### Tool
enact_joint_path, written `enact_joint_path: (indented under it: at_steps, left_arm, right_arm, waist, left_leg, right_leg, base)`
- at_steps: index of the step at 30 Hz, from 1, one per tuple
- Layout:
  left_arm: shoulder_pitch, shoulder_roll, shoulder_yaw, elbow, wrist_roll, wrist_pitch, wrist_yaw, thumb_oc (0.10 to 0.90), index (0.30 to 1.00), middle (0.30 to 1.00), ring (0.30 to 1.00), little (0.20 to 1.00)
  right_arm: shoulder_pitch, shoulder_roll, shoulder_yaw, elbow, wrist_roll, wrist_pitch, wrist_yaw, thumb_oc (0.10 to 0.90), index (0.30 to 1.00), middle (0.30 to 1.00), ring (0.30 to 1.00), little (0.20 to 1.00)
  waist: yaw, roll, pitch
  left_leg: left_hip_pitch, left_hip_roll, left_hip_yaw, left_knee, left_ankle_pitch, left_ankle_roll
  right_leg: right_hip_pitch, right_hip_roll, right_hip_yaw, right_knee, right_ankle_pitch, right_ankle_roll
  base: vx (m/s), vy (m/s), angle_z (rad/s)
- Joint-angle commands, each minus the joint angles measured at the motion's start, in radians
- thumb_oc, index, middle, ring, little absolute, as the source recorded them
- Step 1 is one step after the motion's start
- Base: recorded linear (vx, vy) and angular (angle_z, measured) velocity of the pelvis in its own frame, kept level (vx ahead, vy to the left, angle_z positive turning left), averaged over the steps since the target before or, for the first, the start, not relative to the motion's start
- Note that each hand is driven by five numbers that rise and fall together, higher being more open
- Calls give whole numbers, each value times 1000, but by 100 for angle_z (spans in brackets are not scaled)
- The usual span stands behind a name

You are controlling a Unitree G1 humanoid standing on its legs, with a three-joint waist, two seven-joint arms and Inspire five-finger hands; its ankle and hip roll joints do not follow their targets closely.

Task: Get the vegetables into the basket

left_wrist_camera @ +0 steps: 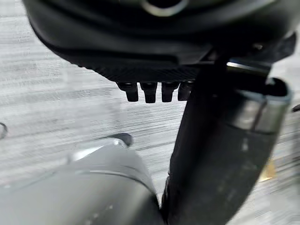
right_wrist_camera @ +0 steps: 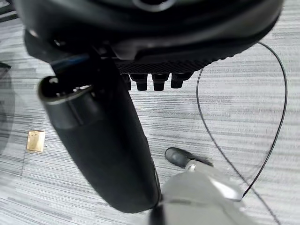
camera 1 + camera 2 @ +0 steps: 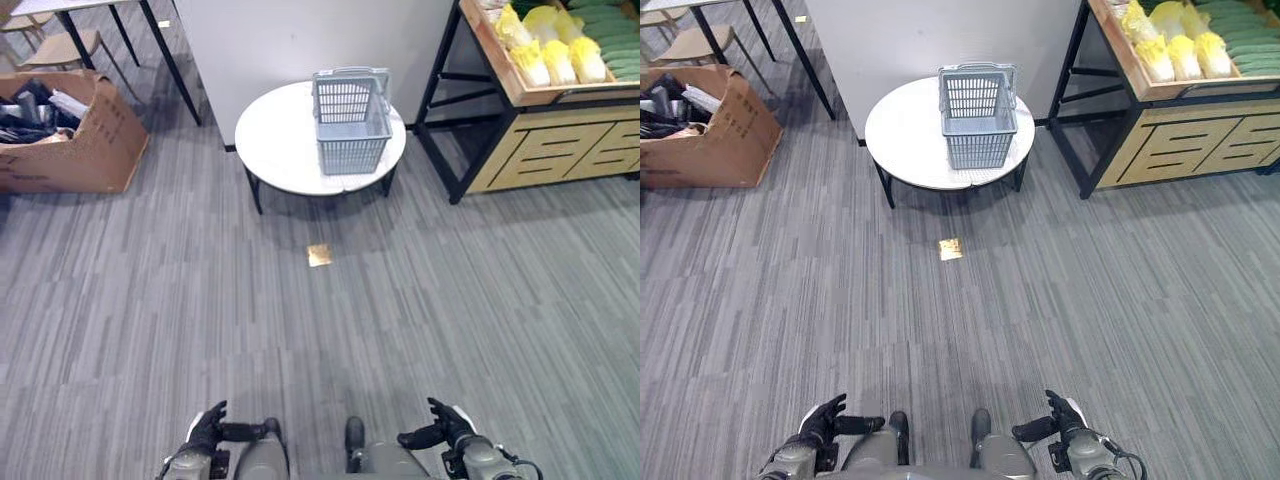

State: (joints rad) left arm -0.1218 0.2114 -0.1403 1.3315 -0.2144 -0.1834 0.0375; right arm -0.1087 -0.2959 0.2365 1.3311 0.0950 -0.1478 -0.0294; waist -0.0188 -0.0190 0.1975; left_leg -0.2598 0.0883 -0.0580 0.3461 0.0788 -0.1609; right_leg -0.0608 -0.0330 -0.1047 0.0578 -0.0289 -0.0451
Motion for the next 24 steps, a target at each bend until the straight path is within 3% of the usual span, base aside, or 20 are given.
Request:
enact_joint_path:
  at_steps: [1, 3, 5, 6, 7, 10, 14, 16, 17, 18, 20, 22, 24]
  left_arm:
    - [48, 31, -28, 27, 18, 2, 25, 900, 1000, 1000, 1000, 1000]
    - [52, 29, -38, 23, 24, -2, 27, 900, 1000, 1000, 1000, 1000]
    - [61, 29, -41, 22, 33, -6, 25, 900, 1000, 1000, 1000, 1000]
    - [81, 30, -35, 28, 41, -5, 20, 900, 1000, 1000, 1000, 1000]
    - [84, 44, -40, 28, 63, -4, 13, 900, 1000, 1000, 1000, 1000]
    - [62, 73, -47, 17, 88, -3, 2, 900, 1000, 1000, 1000, 1000]
    - [55, 90, -41, 12, 92, -5, 10, 900, 1000, 1000, 1000, 1000]
    - [63, 88, -34, 10, 91, -5, 4, 900, 1000, 1000, 1000, 1000]
    - [63, 88, -26, 18, 90, -2, 1, 900, 1000, 1000, 1000, 1000]
    - [60, 90, -22, 27, 87, -3, -3, 900, 1000, 1000, 1000, 1000]
    - [57, 89, -20, 33, 88, -2, -4, 900, 1000, 1000, 1000, 1000]
    - [49, 76, -20, 38, 88, -4, 3, 900, 1000, 1000, 1000, 1000]
    - [55, 71, -16, 37, 85, -6, 4, 900, 1000, 1000, 1000, 1000]
  right_arm:
    - [27, -46, 15, -9, 13, -14, -24, 900, 1000, 1000, 1000, 1000]
    - [27, -49, 14, -7, 12, -15, -29, 900, 1000, 1000, 1000, 1000]
    - [24, -48, 13, -2, 9, -16, -25, 900, 1000, 1000, 1000, 1000]
    - [39, -38, 6, 3, 5, -16, -19, 900, 1000, 1000, 1000, 1000]
    - [50, -26, -7, 8, 2, -13, -12, 900, 1000, 1000, 1000, 1000]
    - [55, -5, -9, -5, -3, -7, -1, 900, 1000, 1000, 1000, 1000]
    - [47, 6, 10, -32, -23, -10, -1, 900, 1000, 1000, 1000, 1000]
    - [28, 7, 21, -64, -30, -18, -5, 900, 1000, 1000, 1000, 1000]
    - [20, 8, 27, -75, -30, -21, -4, 900, 1000, 1000, 1000, 1000]
    - [9, 6, 29, -77, -20, -26, -6, 900, 1000, 1000, 1000, 1000]
    - [-1, 7, 33, -85, -9, -29, -8, 900, 1000, 1000, 1000, 1000]
    - [-16, 9, 46, -103, -10, -32, -16, 900, 1000, 1000, 1000, 1000]
    - [-9, 6, 48, -114, -13, -33, -15, 900, 1000, 1000, 1000, 1000]
  waist:
    - [-15, 7, -20]
    - [-3, 23, -24]
    - [6, 27, -29]
    - [9, 24, -53]
    - [12, 1, -76]
    - [1, -38, -88]
    - [-1, -50, -88]
    - [10, -31, -74]
    - [3, -32, -67]
    - [-8, -26, -49]
    - [-18, -27, -26]
    - [-40, -40, -14]
    - [-50, -42, -11]
  left_leg:
    - [-6, 73, 52, -211, 61, 40]
    - [-25, 102, 57, -318, 127, 28]
    - [-5, 104, 43, -353, 142, 20]
    - [18, 101, 61, -346, 120, 30]
    - [38, 71, 96, -333, 84, 57]
    - [39, 0, 152, -287, 10, 114]
    - [49, -35, 170, -281, -21, 141]
    - [97, -47, 202, -298, -54, 166]
    - [130, -52, 215, -305, -70, 170]
    - [156, -54, 214, -306, -84, 169]
    - [185, -56, 208, -304, -102, 166]
    - [239, -54, 190, -298, -146, 145]
    - [265, -51, 175, -280, -170, 137]
  right_leg:
    - [40, -44, 34, 18, -36, 125]
    - [64, -43, 43, 19, -53, 132]
    - [98, -47, 70, 20, -72, 144]
    - [118, -61, 84, 27, -87, 155]
    - [116, -102, 103, 47, -74, 188]
    - [79, -171, 148, 92, 71, 241]
    - [39, -202, 149, 140, 203, 251]
    - [-15, -216, 63, 261, 224, 238]
    - [-53, -207, 38, 264, 215, 229]
    - [-112, -174, 17, 229, 159, 211]
    - [-149, -170, -16, 171, 144, 209]
    - [-202, -203, -33, -7, 210, 238]
    - [-212, -208, -7, -6, 231, 245]
  base:
    - [193, 157, 5]
    - [244, 192, -1]
    - [337, 236, -36]
    - [502, 483, -84]
    - [497, 579, -106]
    - [284, 498, -85]
    - [104, 225, 6]
    - [160, 376, -39]
    - [265, 311, -49]
    - [232, 149, -60]
    - [174, 4, -50]
    - [366, -185, 38]
    - [354, -215, 64]
